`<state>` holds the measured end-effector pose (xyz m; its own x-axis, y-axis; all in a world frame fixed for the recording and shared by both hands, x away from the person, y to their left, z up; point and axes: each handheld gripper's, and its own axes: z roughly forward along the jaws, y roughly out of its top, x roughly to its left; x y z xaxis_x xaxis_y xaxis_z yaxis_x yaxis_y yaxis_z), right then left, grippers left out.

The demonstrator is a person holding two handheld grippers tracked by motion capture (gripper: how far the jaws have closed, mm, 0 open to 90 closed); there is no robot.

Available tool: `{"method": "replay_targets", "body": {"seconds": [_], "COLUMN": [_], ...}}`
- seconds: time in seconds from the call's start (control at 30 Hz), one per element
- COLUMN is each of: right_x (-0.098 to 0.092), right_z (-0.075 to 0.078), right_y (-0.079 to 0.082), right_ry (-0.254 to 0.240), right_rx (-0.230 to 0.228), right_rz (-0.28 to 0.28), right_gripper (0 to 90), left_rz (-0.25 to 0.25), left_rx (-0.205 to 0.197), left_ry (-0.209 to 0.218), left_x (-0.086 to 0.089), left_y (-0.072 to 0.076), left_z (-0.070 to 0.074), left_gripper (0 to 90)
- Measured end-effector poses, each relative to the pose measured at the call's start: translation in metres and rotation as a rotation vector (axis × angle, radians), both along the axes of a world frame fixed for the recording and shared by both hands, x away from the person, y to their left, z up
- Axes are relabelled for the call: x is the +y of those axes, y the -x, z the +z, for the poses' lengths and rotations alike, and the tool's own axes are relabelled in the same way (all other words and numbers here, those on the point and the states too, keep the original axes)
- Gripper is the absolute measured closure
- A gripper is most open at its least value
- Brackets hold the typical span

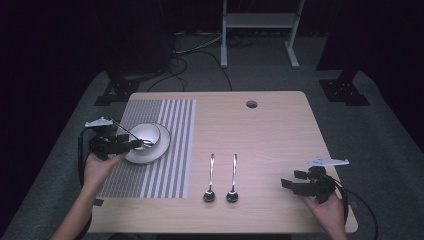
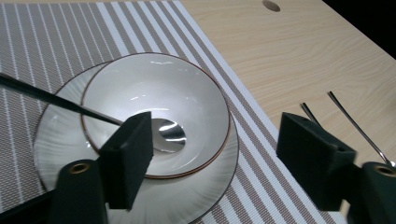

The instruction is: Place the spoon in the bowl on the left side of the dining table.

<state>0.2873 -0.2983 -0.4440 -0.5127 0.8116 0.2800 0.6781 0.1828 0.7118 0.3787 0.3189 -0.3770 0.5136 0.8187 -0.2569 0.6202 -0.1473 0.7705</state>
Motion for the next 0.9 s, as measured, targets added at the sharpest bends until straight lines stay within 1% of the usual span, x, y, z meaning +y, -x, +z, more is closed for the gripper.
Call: {"method": "replay_targets", "body": {"seconds": [0.03, 0.07, 0.1, 0.17, 0.2, 0.23, 0.27, 0.33, 0.4, 0.43, 0.47, 0.53, 0.63, 0.77, 0.83, 0.9], "right_x": [-0.001, -0.001, -0.002, -0.002, -0.002, -0.002, -0.002, -0.002, -0.003, -0.003, -0.003, -0.004, -0.004, -0.005, -0.005, -0.005], "right_z": [0.0, 0.0, 0.0, 0.0, 0.0, 0.0, 0.0, 0.001, 0.001, 0.001, 0.001, 0.001, 0.001, 0.002, 0.002, 0.002], "right_y": [0.0, 0.0, 0.0, 0.0, 0.0, 0.0, 0.0, 0.0, 0.001, 0.001, 0.001, 0.001, 0.001, 0.002, 0.002, 0.002], "right_ry": [0.001, 0.001, 0.002, 0.0, 0.0, 0.0, 0.0, 0.001, 0.001, 0.003, 0.002, 0.001, 0.002, 0.002, 0.001, 0.001], "right_rx": [0.0, 0.0, 0.002, 0.004, 0.003, 0.002, 0.001, -0.002, -0.002, -0.005, -0.004, -0.004, -0.005, -0.007, -0.007, -0.007], "right_rz": [-0.002, -0.002, -0.007, -0.008, -0.01, -0.009, -0.009, -0.008, -0.009, -0.01, -0.011, -0.014, -0.014, -0.013, -0.015, -0.015], "right_gripper": [26.2, 26.2, 25.6, 25.5, 25.6, 25.5, 25.6, 25.6, 25.6, 25.6, 25.5, 25.6, 25.5, 25.6, 25.6, 25.5], "left_rz": [-0.01, -0.01, -0.024, -0.029, -0.044, -0.044, -0.055, -0.068, -0.075, -0.085, -0.085, -0.098, -0.12, -0.129, -0.134, -0.141], "left_rx": [0.003, 0.003, 0.007, 0.009, 0.004, 0.004, 0.002, -0.002, -0.005, -0.009, -0.009, -0.014, -0.015, -0.01, -0.007, -0.011], "left_ry": [0.008, 0.008, 0.009, 0.004, 0.008, 0.008, 0.01, 0.005, 0.002, 0.001, 0.001, -0.009, -0.014, -0.02, -0.016, 0.002], "left_x": [-0.005, -0.005, -0.011, -0.014, -0.02, -0.02, -0.027, -0.034, -0.037, -0.043, -0.043, -0.049, -0.06, -0.066, -0.069, -0.074], "left_y": [0.0, 0.0, 0.0, 0.0, 0.0, 0.0, 0.0, 0.001, 0.001, 0.002, 0.002, 0.003, 0.004, 0.004, 0.004, 0.004], "left_z": [-0.001, -0.001, -0.001, -0.001, -0.001, -0.001, -0.001, 0.0, 0.0, 0.0, 0.0, -0.001, -0.004, -0.008, -0.009, -0.01], "left_gripper": [25.4, 25.0, 24.8, 23.7, 23.2, 22.5, 20.7, 19.8, 18.8, 18.5, 18.1, 17.1, 16.2, 16.1, 16.2, 16.2]}}
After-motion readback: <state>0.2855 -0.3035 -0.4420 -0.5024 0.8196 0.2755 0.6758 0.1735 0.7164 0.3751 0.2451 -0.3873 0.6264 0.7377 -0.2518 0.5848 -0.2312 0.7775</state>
